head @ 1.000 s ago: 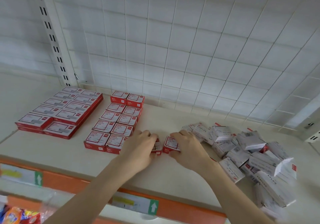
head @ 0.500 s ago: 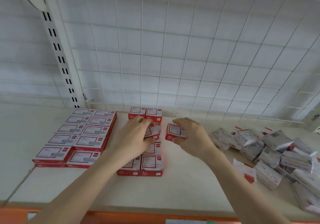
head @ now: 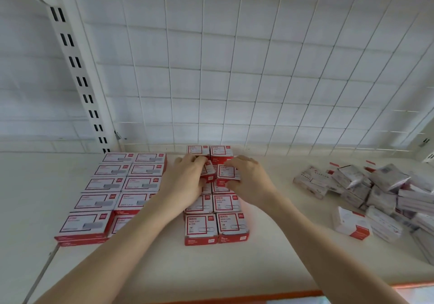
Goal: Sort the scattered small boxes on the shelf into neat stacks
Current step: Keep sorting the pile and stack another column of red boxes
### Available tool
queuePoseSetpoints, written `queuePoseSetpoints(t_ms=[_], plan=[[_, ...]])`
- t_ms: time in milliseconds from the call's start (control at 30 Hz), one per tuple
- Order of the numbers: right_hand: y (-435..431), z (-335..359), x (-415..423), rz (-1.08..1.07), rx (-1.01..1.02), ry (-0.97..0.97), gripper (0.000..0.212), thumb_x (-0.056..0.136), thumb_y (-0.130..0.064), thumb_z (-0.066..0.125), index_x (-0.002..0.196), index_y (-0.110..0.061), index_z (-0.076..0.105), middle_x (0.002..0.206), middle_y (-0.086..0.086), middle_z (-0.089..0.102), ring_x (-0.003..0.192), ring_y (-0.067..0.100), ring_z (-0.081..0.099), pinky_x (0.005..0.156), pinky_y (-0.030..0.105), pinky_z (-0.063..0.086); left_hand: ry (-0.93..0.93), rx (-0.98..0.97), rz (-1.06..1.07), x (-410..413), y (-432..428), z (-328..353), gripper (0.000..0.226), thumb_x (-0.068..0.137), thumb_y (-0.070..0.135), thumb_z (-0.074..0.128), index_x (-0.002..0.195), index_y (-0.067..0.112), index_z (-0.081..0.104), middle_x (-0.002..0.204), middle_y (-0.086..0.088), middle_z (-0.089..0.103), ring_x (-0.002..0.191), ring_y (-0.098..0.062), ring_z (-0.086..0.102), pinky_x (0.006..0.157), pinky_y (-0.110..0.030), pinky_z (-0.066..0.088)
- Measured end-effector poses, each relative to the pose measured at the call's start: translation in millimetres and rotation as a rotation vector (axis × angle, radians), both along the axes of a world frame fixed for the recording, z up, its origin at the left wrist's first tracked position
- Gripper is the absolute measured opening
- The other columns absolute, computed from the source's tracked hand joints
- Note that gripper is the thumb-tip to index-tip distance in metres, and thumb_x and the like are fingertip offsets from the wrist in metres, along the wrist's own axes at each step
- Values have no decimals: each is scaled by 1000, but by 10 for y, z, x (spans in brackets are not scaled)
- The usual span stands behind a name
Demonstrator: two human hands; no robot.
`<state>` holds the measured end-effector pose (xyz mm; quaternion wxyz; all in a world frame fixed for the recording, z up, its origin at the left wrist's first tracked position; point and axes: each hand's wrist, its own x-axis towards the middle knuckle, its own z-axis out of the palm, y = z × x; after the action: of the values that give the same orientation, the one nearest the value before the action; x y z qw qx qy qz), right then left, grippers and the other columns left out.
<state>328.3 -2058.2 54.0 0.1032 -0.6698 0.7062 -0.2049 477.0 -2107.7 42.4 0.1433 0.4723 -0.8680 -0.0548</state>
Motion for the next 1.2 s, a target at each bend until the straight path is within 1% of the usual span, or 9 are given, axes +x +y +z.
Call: queuePoseSetpoints(t_ms=[100, 167, 367, 500, 633, 733, 833, 933, 1200], plan=[[6, -17, 11, -6, -17, -8, 49, 82, -11, 62, 129, -11, 50, 130, 4, 50, 121, 22, 44, 100, 28, 37, -1, -40, 10, -7, -37, 10, 50, 91, 17, 51, 139, 18, 36, 137, -2, 41, 126, -24, 38, 100, -34, 40], [20, -17, 20, -6, -31, -23, 50, 82, -10, 62, 130, -10, 48, 130, 6, 48, 119, 21, 45, 96, 25, 39, -17, -93, 41, -5, -60, 16, 52, 90, 17, 52, 139, 19, 36, 136, -3, 39, 125, -24, 38, 97, -34, 42], [54, -27, 3, -22, -14, -8, 48, 83, -13, 62, 130, -11, 49, 126, 8, 45, 115, 23, 48, 92, 27, 43, 25, -77, 71, 3, -68, 6, 51, 90, 19, 54, 137, 17, 35, 133, -5, 39, 121, -23, 42, 90, -33, 45], [11, -42, 9, -30, -65, -36, 44, 82, -8, 63, 126, -10, 54, 125, 6, 46, 112, 21, 50, 87, 22, 42, 76, -88, 67, 3, -85, -7, 52, 89, 16, 55, 138, 17, 35, 134, -5, 39, 119, -21, 45, 90, -31, 46], [-65, -101, 25, -47, -112, -26, 39, 83, -8, 63, 121, -7, 56, 124, 7, 44, 111, 22, 48, 86, 20, 42, 57, -102, 98, 27, -94, -30, 54, 89, 21, 56, 138, 18, 33, 135, -5, 38, 121, -22, 43, 86, -31, 46], [-81, -167, 36, -72, -155, -42, 37, 83, -9, 63, 119, -7, 57, 124, 7, 42, 104, 20, 49, 83, 20, 43, 86, -52, 133, 39, -112, -45, 53, 89, 24, 56, 136, 15, 34, 131, -6, 43, 120, -24, 45, 85, -33, 47], [-94, -181, 48, -88, -167, -54, 35, 83, -12, 63, 118, -8, 57, 125, 6, 38, 93, 14, 44, 78, 20, 42, 104, -9, 166, 45, -144, -60, 50, 89, 30, 55, 132, 11, 37, 121, -6, 54, 112, -24, 53, 82, -34, 48], [-116, -186, 56, -104, -174, -57, 35, 82, -13, 64, 117, -8, 57, 126, 6, 37, 99, 16, 46, 81, 20, 43, 113, 27, 146, 44, -165, -83, 45, 89, 35, 54, 126, 11, 41, 112, -4, 61, 103, -24, 59, 79, -36, 52], [-166, -204, 56, -132, -195, -75, 35, 82, -12, 65, 116, -8, 57, 128, 6, 37, 110, 20, 47, 80, 17, 41, 111, 18, 138, 41, -169, -84, 39, 91, 33, 53, 122, 11, 46, 111, -4, 61, 102, -23, 59, 78, -33, 49]])
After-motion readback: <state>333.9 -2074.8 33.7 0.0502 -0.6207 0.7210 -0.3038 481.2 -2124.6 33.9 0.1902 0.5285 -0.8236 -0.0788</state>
